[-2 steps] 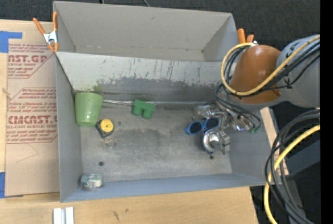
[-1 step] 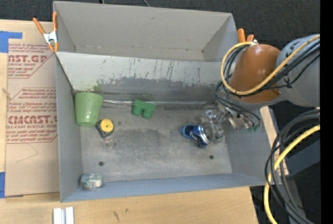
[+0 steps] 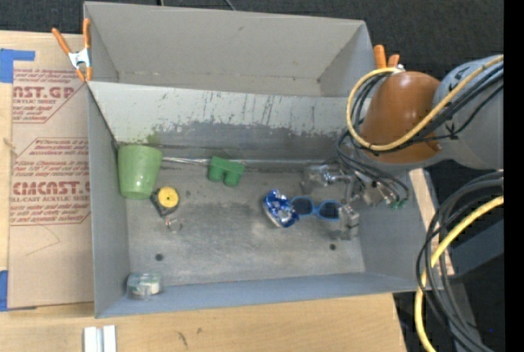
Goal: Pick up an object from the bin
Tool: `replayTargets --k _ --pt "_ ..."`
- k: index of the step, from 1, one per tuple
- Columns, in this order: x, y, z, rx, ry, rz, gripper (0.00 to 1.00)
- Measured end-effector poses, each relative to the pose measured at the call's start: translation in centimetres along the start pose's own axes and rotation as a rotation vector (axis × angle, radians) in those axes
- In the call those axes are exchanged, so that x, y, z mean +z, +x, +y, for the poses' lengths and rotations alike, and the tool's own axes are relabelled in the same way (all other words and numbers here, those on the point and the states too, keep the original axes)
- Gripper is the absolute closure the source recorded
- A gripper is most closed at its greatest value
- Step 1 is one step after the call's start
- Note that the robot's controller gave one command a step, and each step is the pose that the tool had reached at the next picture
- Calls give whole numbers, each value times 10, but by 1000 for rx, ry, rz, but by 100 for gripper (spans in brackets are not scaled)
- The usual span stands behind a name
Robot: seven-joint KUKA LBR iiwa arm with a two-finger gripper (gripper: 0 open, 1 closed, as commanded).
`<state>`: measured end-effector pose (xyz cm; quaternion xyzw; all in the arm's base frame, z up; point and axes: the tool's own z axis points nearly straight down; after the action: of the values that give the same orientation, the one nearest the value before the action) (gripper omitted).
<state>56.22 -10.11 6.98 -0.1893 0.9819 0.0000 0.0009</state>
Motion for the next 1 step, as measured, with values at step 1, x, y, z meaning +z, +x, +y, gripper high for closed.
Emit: replayTargets --k 1 --pt "0 0 0 0 0 -1 100"
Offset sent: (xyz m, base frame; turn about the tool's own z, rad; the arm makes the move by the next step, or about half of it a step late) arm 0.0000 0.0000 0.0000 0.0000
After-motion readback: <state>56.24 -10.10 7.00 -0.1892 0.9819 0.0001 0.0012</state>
